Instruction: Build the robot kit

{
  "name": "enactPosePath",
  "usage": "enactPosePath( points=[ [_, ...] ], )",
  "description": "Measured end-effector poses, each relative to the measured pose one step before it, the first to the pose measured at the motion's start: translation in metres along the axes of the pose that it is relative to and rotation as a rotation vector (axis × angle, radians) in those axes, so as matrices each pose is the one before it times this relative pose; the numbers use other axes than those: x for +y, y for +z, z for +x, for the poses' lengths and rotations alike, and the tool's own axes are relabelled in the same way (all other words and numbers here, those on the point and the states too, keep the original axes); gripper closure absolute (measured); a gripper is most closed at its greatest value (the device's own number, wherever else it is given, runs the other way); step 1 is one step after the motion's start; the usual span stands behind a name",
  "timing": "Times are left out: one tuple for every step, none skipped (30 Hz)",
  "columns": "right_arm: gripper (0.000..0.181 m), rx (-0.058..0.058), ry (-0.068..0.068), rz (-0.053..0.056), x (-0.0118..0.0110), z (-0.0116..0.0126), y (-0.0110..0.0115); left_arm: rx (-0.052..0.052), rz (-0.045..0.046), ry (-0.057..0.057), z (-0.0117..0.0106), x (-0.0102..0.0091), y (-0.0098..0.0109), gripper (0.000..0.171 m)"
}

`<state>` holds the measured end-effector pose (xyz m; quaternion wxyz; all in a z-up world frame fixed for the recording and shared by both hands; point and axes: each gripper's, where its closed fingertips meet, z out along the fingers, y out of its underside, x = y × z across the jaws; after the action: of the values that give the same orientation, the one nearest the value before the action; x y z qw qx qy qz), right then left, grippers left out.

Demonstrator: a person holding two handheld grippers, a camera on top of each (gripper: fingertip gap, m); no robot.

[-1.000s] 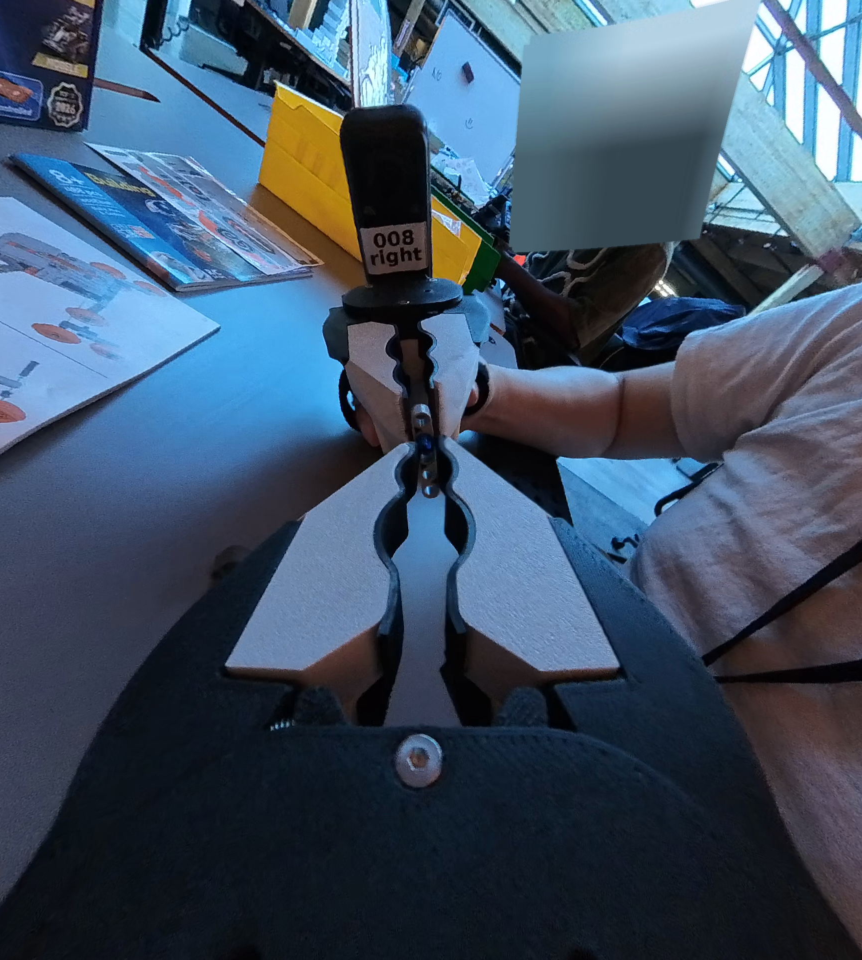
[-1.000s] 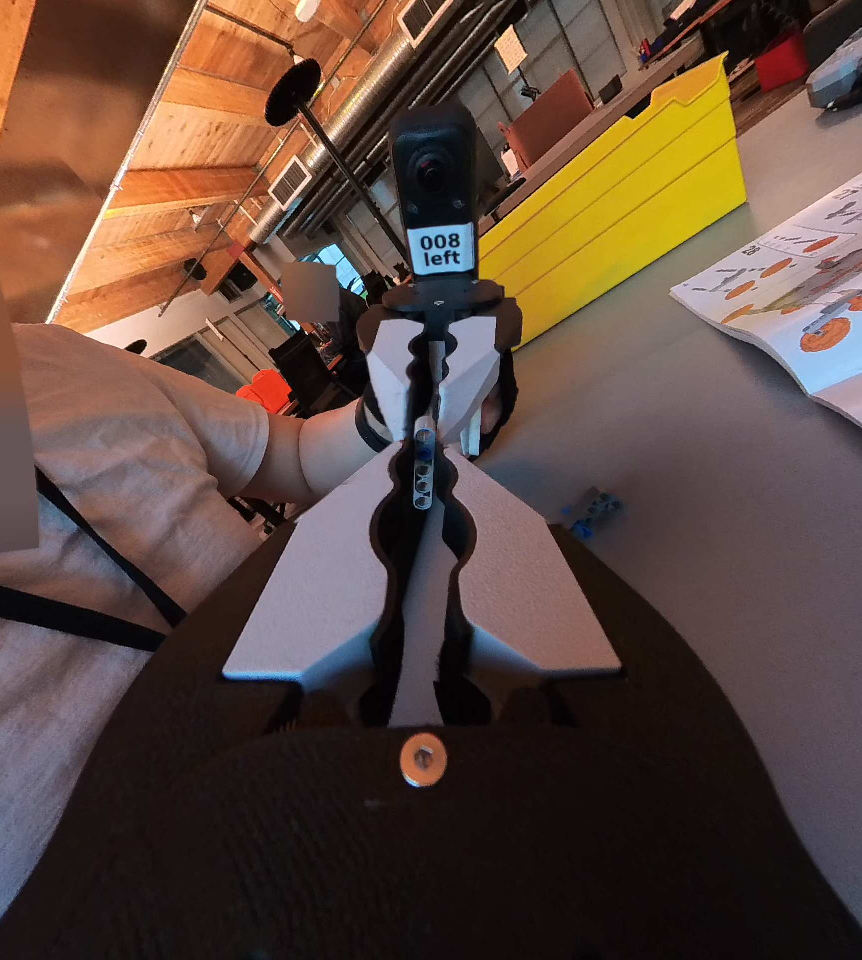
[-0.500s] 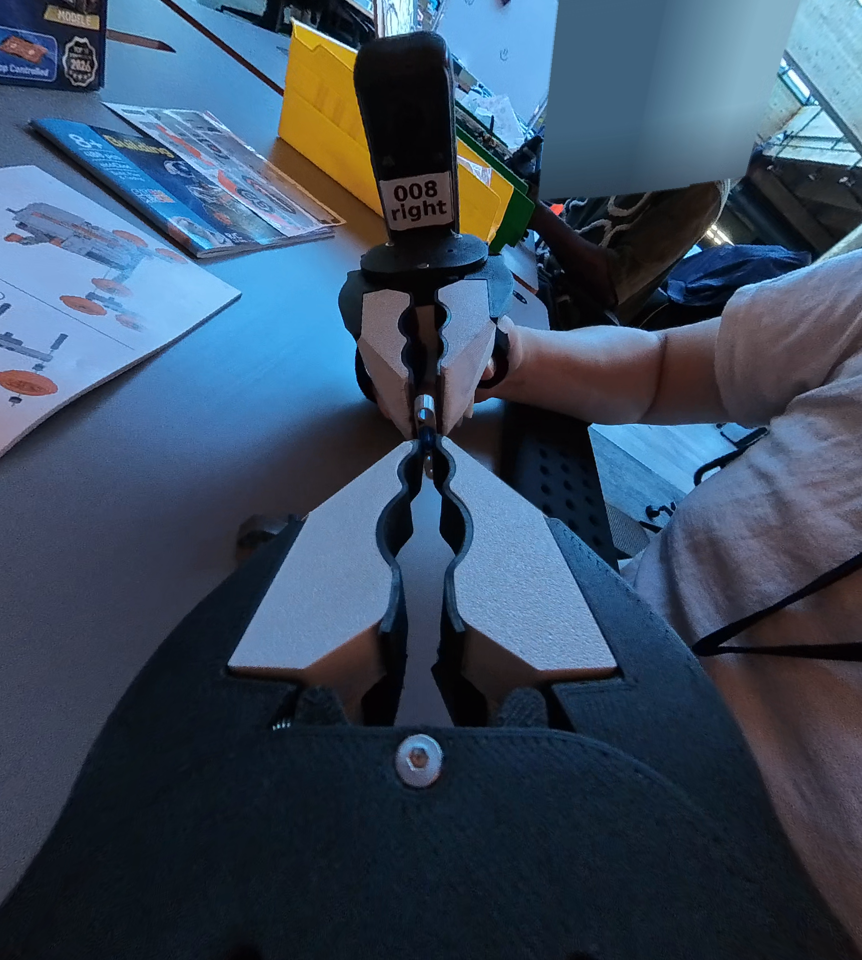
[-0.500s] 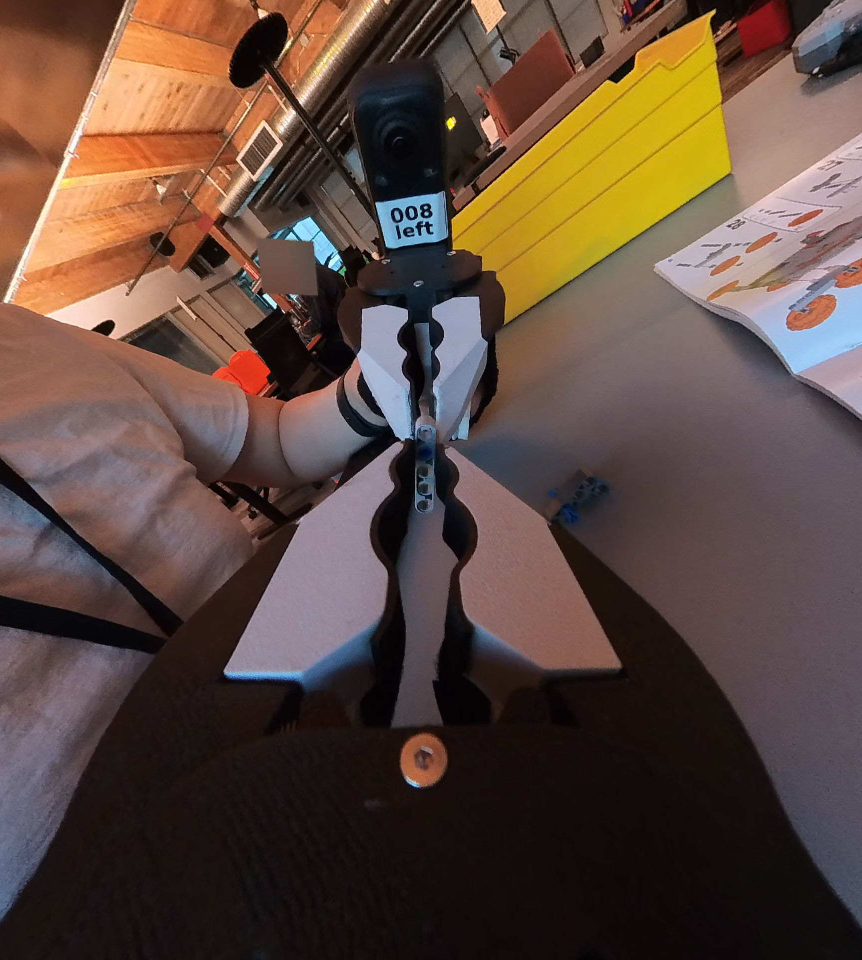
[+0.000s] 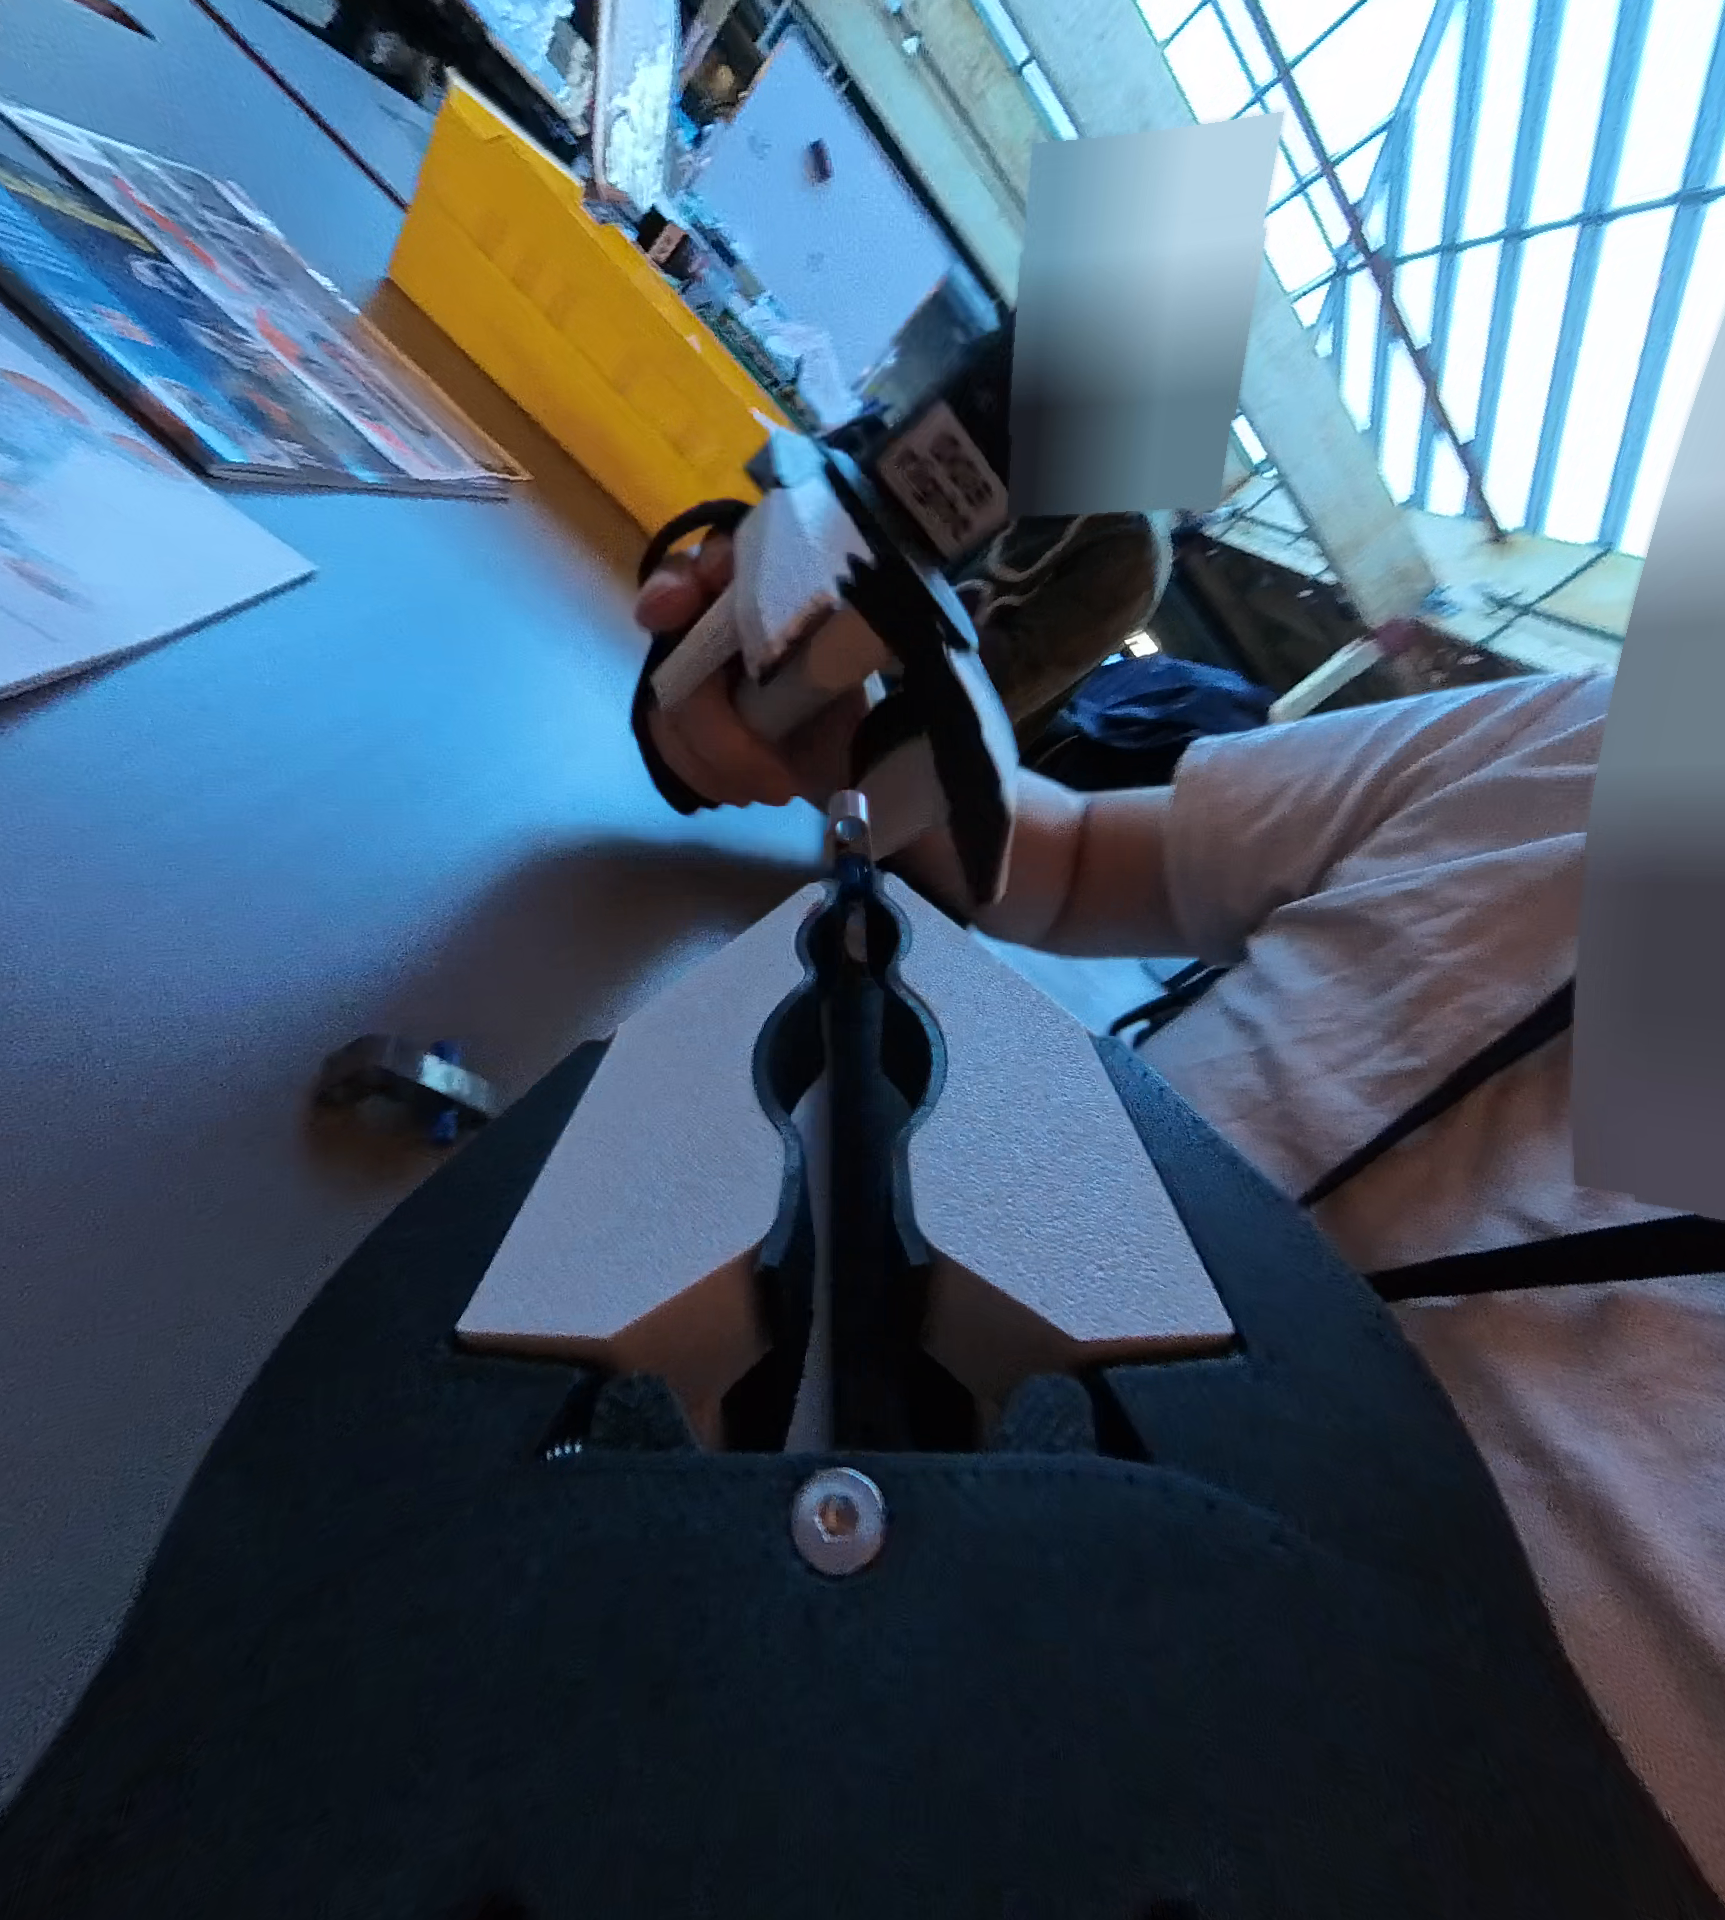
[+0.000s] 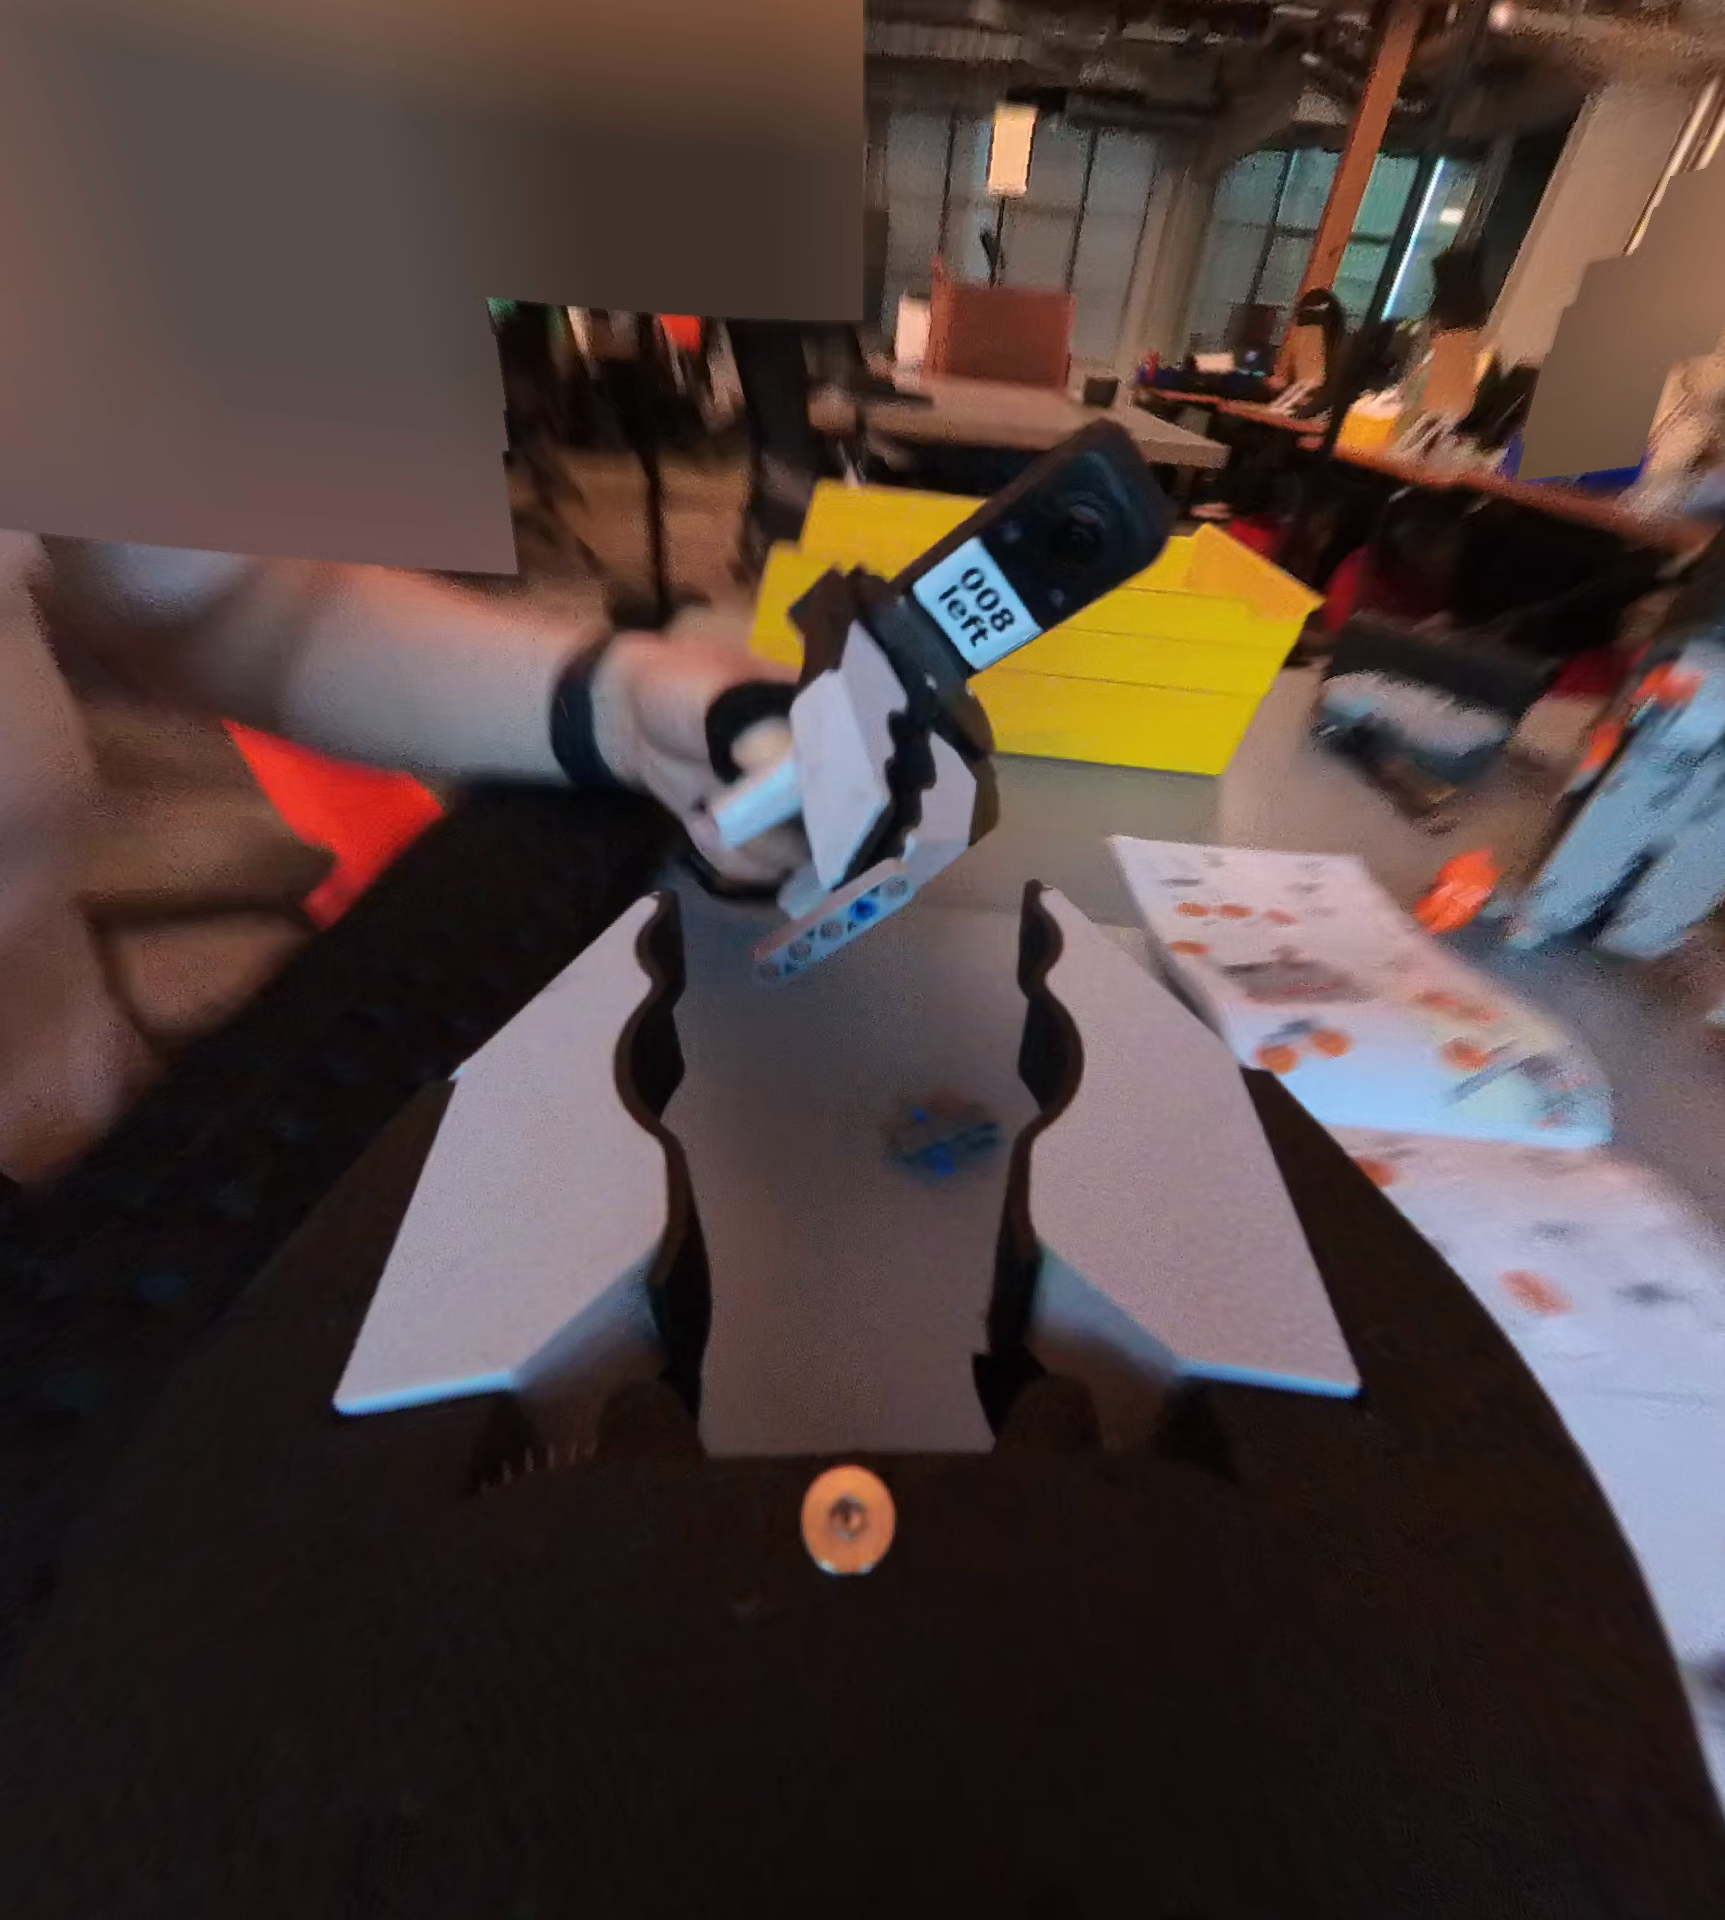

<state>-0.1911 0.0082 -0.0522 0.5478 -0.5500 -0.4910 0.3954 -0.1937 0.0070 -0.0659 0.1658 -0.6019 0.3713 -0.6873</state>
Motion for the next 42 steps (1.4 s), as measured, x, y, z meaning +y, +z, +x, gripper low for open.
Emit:
enactPosePath(
  points=[
    [0.113, 0.0208, -0.1267, -0.0624, 0.00230, -0.00470, 0.00349, 0.0290, 0.00620, -0.0225, 0.00299, -0.00088, -0.00014, 0.171],
    [0.109, 0.0113, -0.0792, -0.0466, 0.00184, -0.00442, 0.00367, 0.0223, 0.00626, -0.0242, 0.00159, -0.00085, -0.00043, 0.171],
    [0.111, 0.0172, -0.0512, -0.0257, 0.00121, -0.00207, 0.00277, 0.0251, 0.00602, -0.0230, 0.00201, -0.00064, -0.00033, 0.171],
    [0.113, 0.0092, -0.0328, -0.0075, 0.00015, -0.00176, 0.00167, 0.0265, -0.00192, -0.0245, 0.00227, 0.00030, 0.00016, 0.171],
    [0.117, -0.0134, -0.0071, 0.0037, -0.00100, -0.00295, 0.00083, 0.0110, -0.00218, -0.0148, 0.00050, 0.00072, 0.00057, 0.171],
    [0.120, -0.0173, 0.0067, -0.0047, 0.00065, -0.00179, 0.00072, 0.0038, -0.00952, -0.0064, -0.00008, 0.00188, 0.00117, 0.171],
    [0.124, -0.0100, 0.0009, -0.0019, 0.00024, -0.00018, 0.00040, 0.0102, -0.01517, -0.0050, 0.00105, 0.00245, 0.00191, 0.171],
    [0.128, -0.0109, -0.0021, 0.0032, -0.00052, -0.00032, 0.00006, 0.0051, -0.00922, -0.0030, 0.00036, 0.00146, 0.00205, 0.171],
    [0.137, -0.0173, -0.0016, -0.0050, 0.00011, -0.00148, -0.00021, -0.0012, -0.00675, -0.0037, -0.00101, 0.00114, 0.00162, 0.171],
    [0.140, -0.0169, -0.0001, -0.0026, 0.00009, -0.00155, 0.00003, 0.0046, -0.00775, -0.0073, -0.00018, 0.00126, 0.00136, 0.171],
    [0.141, -0.0082, 0.0017, -0.0065, 0.00117, -0.00052, 0.00014, 0.0046, -0.00001, -0.0052, 0.00018, 0.00017, 0.00075, 0.171],
    [0.141, -0.0030, 0.0005, -0.0081, 0.00143, -0.00022, 0.00030, -0.0022, -0.00138, -0.0015, -0.00084, 0.00025, 0.00036, 0.171],
    [0.141, -0.0003, 0.0021, -0.0015, 0.00058, -0.00015, 0.00056, -0.0011, -0.00046, -0.0014, -0.00043, 0.00007, -0.00005, 0.171],
    [0.141, -0.0042, 0.0025, -0.0022, 0.00063, -0.00080, 0.00134, 0.0050, -0.00263, -0.0031, 0.00048, 0.00031, -0.00002, 0.171],
    [0.140, 0.0015, -0.0015, -0.0044, 0.00070, -0.00048, 0.00165, 0.0015, -0.00290, -0.0019, 0.00004, 0.00042, 0.00036, 0.171],
    [0.139, 0.0035, -0.0089, -0.0060, 0.00056, -0.00061, 0.00184, -0.0018, -0.00368, -0.0010, -0.00056, 0.00066, 0.00088, 0.171],
    [0.139, 0.0020, -0.0139, -0.0126, 0.00082, -0.00121, 0.00127, 0.0017, -0.00413, -0.0046, -0.00021, 0.00068, 0.00069, 0.171],
    [0.139, 0.0214, -0.0187, -0.0046, -0.00129, 0.00159, -0.00032, 0.0083, 0.00570, -0.0059, 0.00076, -0.00081, -0.00024, 0.171],
    [0.139, 0.0173, -0.0116, 0.0034, -0.00189, 0.00160, -0.00032, 0.0138, 0.01207, -0.0099, 0.00143, -0.00178, -0.00020, 0.171],
    [0.139, 0.0036, 0.0103, 0.0126, -0.00130, 0.00073, 0.00010, 0.0121, 0.00707, -0.0092, 0.00115, -0.00104, -0.00020, 0.171],
    [0.139, -0.0012, 0.0283, 0.0070, 0.00056, 0.00076, 0.00063, 0.0006, 0.00417, -0.0059, -0.00045, -0.00058, -0.00074, 0.171],
    [0.139, 0.0057, 0.0261, 0.0053, 0.00018, 0.00131, 0.00031, -0.0052, 0.00626, -0.0012, -0.00102, -0.00086, -0.00104, 0.171],
    [0.139, 0.0103, 0.0069, 0.0129, -0.00184, 0.00127, -0.00057, 0.0032, 0.00567, -0.0026, 0.00043, -0.00071, -0.00121, 0.171],
    [0.140, 0.0109, -0.0004, 0.0103, -0.00212, 0.00129, -0.00096, 0.0061, 0.00658, -0.0038, 0.00079, -0.00063, -0.00091, 0.171],
    [0.140, 0.0027, 0.0033, -0.0089, 0.00073, 0.00042, 0.00012, -0.0003, 0.00591, -0.0034, -0.00021, -0.00042, -0.00062, 0.171],
    [0.140, -0.0068, 0.0051, -0.0123, 0.00128, -0.00093, 0.00013, -0.0021, -0.00303, -0.0031, -0.00067, 0.00084, -0.00009, 0.171],
    [0.140, -0.0030, 0.0023, 0.0001, -0.00035, -0.00042, -0.00018, 0.0025, -0.00173, -0.0031, 0.00018, 0.00046, 0.00013, 0.171],
    [0.140, -0.0009, 0.0045, 0.0019, -0.00061, 0.00012, -0.00064, 0.0029, 0.00145, 0.0002, 0.00047, -0.00018, 0.00047, 0.171],
    [0.140, -0.0013, 0.0052, 0.0000, -0.00048, 0.00011, -0.00058, 0.0033, 0.00053, -0.0005, 0.00044, -0.00024, 0.00041, 0.171],
    [0.140, 0.0032, -0.0004, 0.0029, -0.00076, 0.00049, -0.00055, 0.0046, 0.00177, -0.0022, 0.00053, -0.00054, 0.00049, 0.171],
    [0.140, 0.0065, -0.0057, 0.0003, -0.00056, 0.00044, -0.00054, 0.0054, 0.00286, -0.0040, 0.00047, -0.00066, 0.00034, 0.171],
    [0.140, 0.0029, -0.0074, -0.0026, -0.00034, -0.00027, -0.00055, 0.0050, -0.00042, -0.0034, 0.00048, -0.00016, 0.00039, 0.171],
    [0.140, 0.0028, -0.0063, 0.0008, -0.00082, -0.00026, -0.00062, 0.0055, -0.00114, -0.0025, 0.00078, 0.00012, 0.00063, 0.171],
    [0.140, 0.0061, -0.0074, -0.0006, -0.00025, 0.00007, -0.00042, 0.0014, 0.00091, 0.0006, 0.00046, -0.00006, 0.00055, 0.171],
    [0.140, 0.0049, -0.0037, 0.0010, 0.00018, 0.00016, 0.00012, -0.0022, 0.00175, 0.0018, 0.00001, -0.00017, -0.00001, 0.171],
    [0.140, -0.0057, 0.0068, 0.0036, 0.00058, -0.00050, 0.00078, -0.0035, -0.00329, 0.0006, -0.00030, 0.00040, -0.00038, 0.171],
    [0.140, -0.0117, 0.0203, 0.0012, 0.00126, -0.00039, 0.00088, -0.0075, -0.00272, -0.0001, -0.00107, 0.00055, -0.00071, 0.171],
    [0.140, -0.0112, 0.0236, -0.0008, 0.00126, -0.00030, 0.00058, -0.0075, -0.00057, -0.0013, -0.00132, 0.00047, -0.00062, 0.171],
    [0.140, -0.0025, 0.0045, 0.0042, -0.00037, -0.00006, 0.00026, 0.0015, 0.00161, -0.0066, -0.00034, 0.00016, -0.00026, 0.171],
    [0.139, 0.0012, -0.0090, 0.0009, -0.00041, -0.00040, 0.00038, 0.0071, 0.00081, -0.0086, 0.00033, 0.00013, -0.00002, 0.171],
    [0.139, -0.0027, -0.0115, -0.0118, 0.00145, -0.00122, 0.00060, -0.0005, -0.00480, -0.0038, -0.00042, 0.00082, 0.00025, 0.171],
    [0.139, -0.0007, -0.0090, -0.0069, 0.00127, -0.00058, 0.00006, -0.0061, -0.00588, 0.0016, -0.00100, 0.00091, 0.00016, 0.171]
  ],
)
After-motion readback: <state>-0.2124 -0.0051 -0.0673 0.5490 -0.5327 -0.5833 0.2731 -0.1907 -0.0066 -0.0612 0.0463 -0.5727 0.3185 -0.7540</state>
